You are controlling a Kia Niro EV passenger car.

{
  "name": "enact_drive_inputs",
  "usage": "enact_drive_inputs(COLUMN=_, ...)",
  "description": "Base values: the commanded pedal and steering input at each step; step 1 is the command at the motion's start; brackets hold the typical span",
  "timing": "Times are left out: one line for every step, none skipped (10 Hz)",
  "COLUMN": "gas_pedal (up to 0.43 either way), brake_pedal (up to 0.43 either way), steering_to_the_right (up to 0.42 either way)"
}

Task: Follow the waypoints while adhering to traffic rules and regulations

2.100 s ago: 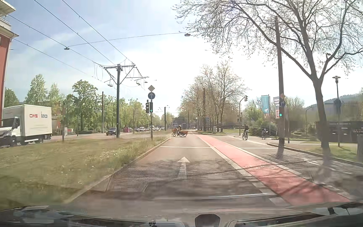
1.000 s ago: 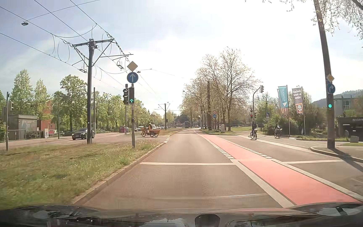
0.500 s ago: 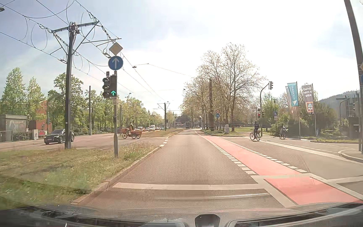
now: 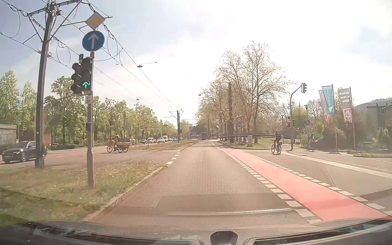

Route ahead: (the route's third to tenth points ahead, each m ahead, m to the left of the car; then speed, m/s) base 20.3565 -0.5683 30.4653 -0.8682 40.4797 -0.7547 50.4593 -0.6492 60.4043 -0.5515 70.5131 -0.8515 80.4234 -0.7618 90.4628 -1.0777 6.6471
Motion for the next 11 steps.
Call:
enact_drive_inputs(gas_pedal=0.039, brake_pedal=0.000, steering_to_the_right=-0.004)
enact_drive_inputs(gas_pedal=0.039, brake_pedal=0.000, steering_to_the_right=-0.004)
enact_drive_inputs(gas_pedal=0.039, brake_pedal=0.000, steering_to_the_right=-0.004)
enact_drive_inputs(gas_pedal=0.039, brake_pedal=0.000, steering_to_the_right=-0.004)
enact_drive_inputs(gas_pedal=0.039, brake_pedal=0.000, steering_to_the_right=-0.004)
enact_drive_inputs(gas_pedal=0.039, brake_pedal=0.000, steering_to_the_right=-0.004)
enact_drive_inputs(gas_pedal=0.039, brake_pedal=0.000, steering_to_the_right=-0.004)
enact_drive_inputs(gas_pedal=0.039, brake_pedal=0.000, steering_to_the_right=-0.004)
enact_drive_inputs(gas_pedal=0.039, brake_pedal=0.000, steering_to_the_right=-0.004)
enact_drive_inputs(gas_pedal=0.039, brake_pedal=0.000, steering_to_the_right=-0.004)
enact_drive_inputs(gas_pedal=0.039, brake_pedal=0.000, steering_to_the_right=-0.004)
